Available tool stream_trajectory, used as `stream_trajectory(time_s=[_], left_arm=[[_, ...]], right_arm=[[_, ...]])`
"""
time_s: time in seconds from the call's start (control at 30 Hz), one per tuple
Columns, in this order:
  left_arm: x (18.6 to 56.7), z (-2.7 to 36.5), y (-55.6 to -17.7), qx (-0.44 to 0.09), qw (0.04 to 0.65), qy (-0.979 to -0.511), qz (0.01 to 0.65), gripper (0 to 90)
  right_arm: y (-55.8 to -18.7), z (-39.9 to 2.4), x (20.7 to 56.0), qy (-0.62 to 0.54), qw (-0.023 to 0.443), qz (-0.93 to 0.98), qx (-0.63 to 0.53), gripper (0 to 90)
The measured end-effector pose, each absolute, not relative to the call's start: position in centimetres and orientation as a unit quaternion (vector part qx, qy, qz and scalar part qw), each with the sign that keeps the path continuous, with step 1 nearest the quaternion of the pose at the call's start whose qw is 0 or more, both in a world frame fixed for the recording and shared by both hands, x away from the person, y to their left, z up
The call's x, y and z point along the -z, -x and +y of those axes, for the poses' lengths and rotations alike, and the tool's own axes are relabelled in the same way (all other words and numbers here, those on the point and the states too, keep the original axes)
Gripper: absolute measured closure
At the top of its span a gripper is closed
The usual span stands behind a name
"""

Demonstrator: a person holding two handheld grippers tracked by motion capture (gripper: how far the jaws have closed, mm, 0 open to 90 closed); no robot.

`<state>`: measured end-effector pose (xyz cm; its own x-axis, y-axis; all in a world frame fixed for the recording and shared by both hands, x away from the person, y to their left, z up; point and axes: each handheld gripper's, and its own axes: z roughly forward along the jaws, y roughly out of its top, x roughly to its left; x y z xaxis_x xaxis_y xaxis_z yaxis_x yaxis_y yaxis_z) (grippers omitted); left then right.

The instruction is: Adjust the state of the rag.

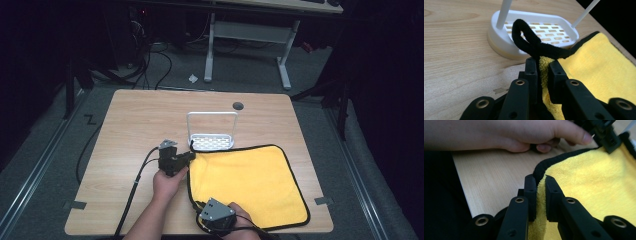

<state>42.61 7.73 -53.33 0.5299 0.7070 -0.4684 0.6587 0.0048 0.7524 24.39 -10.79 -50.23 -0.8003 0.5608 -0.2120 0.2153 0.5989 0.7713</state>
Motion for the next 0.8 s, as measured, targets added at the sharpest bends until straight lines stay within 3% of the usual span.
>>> stream_trajectory(time_s=[0.43, 0.8], left_arm=[[51.3, 12.5, -41.4, -0.026, 0.545, -0.666, 0.509, 80.7], [51.0, 19.1, -39.3, -0.045, 0.536, -0.642, 0.546, 80.4]], right_arm=[[-24.2, -6.2, 48.4, -0.188, 0.221, 0.859, -0.422, 82.4], [-23.8, -0.4, 47.9, -0.140, 0.198, 0.865, -0.440, 82.3]])
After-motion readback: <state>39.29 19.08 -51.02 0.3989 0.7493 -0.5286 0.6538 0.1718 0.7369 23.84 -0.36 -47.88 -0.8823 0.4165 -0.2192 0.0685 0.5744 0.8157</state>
